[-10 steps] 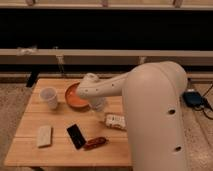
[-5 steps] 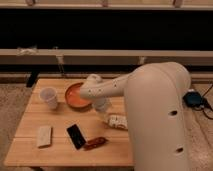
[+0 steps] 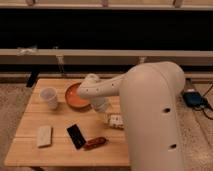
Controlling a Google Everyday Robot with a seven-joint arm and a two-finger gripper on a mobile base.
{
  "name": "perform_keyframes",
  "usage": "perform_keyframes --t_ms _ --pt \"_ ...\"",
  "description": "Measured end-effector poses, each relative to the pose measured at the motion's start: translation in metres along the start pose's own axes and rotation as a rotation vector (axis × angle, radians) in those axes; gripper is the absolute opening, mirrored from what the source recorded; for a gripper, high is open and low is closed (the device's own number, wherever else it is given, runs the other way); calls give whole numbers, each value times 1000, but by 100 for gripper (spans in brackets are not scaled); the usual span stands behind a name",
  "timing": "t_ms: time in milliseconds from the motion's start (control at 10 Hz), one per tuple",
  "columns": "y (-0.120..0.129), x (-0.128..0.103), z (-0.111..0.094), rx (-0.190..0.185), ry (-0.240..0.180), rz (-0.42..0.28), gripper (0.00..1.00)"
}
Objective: Stand the bottle upright
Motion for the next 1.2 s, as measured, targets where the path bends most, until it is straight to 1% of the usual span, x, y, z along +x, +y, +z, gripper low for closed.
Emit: perform_keyframes --t_ms 100,300,500,800,1200 --pt "2 -2 7 -13 45 -22 65" --pt "12 -12 16 -40 113 -66 65" --pt "14 -15 22 -51 178 -95 65" --pt "17 -20 23 -41 258 -138 65" --pt "18 -19 23 -20 320 -172 65"
